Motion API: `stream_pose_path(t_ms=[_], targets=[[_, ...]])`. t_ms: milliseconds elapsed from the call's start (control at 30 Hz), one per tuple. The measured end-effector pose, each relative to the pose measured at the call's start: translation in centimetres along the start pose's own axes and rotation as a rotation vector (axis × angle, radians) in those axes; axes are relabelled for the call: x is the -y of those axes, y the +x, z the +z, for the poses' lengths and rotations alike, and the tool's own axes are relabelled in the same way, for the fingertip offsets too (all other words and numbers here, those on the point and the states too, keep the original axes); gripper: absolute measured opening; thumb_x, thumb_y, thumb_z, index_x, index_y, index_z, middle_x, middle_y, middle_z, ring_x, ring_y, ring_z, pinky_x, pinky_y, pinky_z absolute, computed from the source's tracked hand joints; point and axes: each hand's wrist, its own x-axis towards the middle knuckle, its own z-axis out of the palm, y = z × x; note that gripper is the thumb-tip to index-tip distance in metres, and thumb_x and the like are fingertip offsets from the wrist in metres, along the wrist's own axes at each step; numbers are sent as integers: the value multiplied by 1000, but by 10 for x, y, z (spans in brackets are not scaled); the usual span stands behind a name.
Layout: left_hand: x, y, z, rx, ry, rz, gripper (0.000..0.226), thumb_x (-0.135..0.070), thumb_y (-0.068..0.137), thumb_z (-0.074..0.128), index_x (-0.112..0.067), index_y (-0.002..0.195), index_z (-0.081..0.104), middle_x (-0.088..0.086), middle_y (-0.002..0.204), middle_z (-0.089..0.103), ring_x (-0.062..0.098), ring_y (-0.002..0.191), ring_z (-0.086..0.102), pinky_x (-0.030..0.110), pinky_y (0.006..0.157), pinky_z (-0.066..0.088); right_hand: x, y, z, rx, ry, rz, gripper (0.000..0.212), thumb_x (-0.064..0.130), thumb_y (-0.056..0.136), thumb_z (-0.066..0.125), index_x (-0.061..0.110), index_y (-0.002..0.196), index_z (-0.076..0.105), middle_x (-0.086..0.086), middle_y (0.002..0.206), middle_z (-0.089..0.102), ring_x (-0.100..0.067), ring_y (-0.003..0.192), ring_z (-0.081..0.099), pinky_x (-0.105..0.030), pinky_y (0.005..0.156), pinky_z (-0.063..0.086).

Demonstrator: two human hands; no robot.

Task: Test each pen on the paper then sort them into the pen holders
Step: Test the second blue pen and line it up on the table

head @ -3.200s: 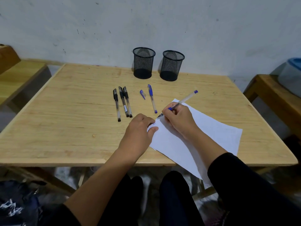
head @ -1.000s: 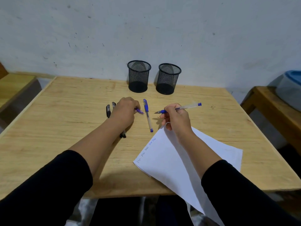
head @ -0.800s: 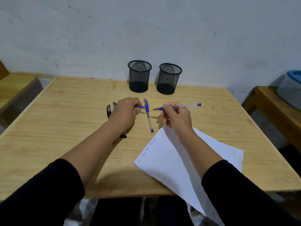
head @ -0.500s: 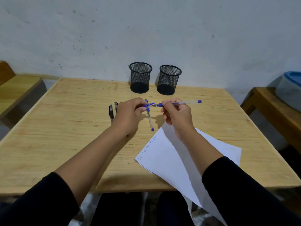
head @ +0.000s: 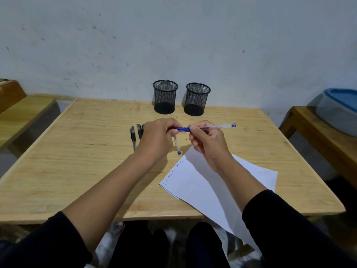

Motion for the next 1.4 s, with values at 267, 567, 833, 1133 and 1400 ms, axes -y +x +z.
stream_pose_path(t_ms=[267, 567, 833, 1133, 1400], targets=[[3, -9, 3, 63, -25, -70, 17, -7, 90, 53, -12, 95, 69, -4, 72, 58, 4, 63, 46, 11, 55, 31, -2, -11, -1, 1, -4, 19, 9, 3, 88, 59, 7, 80, 60, -4, 61, 52, -6, 45, 45, -16, 40, 30], [1, -2, -6, 24, -218, -184, 21, -10, 92, 50, -20, 100, 67, -6, 79, 58, 9, 73, 51, 15, 63, 38, 6, -33, -17, -41, -61, -11, 8, 3, 83, 63, 9, 79, 66, -5, 68, 63, -12, 53, 51, -19, 44, 35], [2, -1, 7, -48, -455, -270, 20, -9, 91, 51, -25, 93, 64, -6, 79, 61, 13, 81, 57, 24, 78, 45, -1, -47, -31, -62, -161, -7, 16, 10, 85, 65, 13, 98, 73, -1, 66, 51, -10, 58, 40, -18, 56, 36], [-3, -1, 24, -168, -310, -302, 25, -17, 94, 49, -16, 117, 60, -3, 101, 64, 2, 82, 54, 4, 64, 40, -18, -40, -23, -260, -588, 18, 12, 23, 82, 69, 18, 90, 76, 16, 78, 67, -5, 82, 64, -19, 77, 49], [32, -19, 61, 92, 234, -232, 33, -13, 96, 42, -4, 127, 47, 11, 129, 51, 24, 122, 42, 29, 93, 37, -30, 1, -1, -345, -704, 48, 15, 14, 84, 61, 9, 87, 75, -1, 84, 71, -10, 80, 58, -18, 67, 40]])
